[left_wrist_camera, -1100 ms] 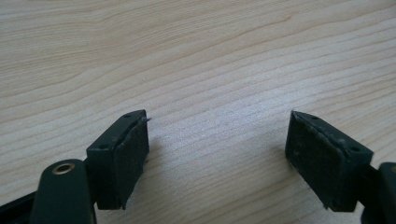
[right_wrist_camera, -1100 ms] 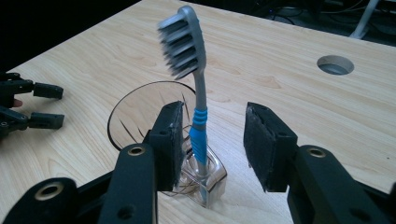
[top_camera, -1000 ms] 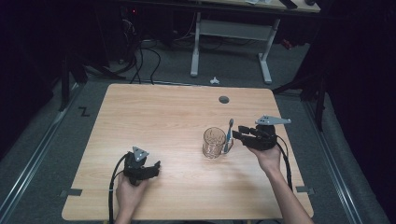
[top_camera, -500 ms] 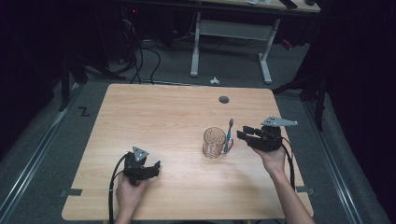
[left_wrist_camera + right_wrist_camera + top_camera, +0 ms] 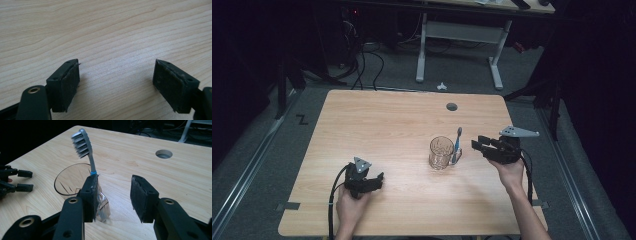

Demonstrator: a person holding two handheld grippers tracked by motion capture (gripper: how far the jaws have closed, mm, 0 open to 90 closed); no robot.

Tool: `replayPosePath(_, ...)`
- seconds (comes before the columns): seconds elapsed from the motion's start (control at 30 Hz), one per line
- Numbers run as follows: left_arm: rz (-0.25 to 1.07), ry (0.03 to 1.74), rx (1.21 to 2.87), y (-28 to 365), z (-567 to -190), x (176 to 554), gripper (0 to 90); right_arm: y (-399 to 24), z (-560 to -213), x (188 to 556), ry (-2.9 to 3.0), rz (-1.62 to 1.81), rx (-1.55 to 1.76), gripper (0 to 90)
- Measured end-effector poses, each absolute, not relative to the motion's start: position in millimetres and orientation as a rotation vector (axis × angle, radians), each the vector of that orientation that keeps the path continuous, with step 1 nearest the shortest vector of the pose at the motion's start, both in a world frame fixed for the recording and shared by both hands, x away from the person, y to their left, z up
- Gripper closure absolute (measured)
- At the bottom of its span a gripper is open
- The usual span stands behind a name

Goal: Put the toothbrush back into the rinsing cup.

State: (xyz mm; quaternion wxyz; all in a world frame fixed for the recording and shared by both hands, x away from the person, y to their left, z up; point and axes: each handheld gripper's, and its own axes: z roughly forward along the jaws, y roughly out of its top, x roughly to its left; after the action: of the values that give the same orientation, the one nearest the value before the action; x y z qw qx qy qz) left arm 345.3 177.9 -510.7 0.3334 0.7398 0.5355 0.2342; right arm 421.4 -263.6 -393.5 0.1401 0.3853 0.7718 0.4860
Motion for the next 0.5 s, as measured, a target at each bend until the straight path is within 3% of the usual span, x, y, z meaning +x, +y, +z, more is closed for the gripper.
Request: replayPosePath(0.5,0.611,1.398,1.934,178.0,-510.6,345.3,22.1,-272.1,-389.2,413.8,2.220,1.407,1.111,58.2)
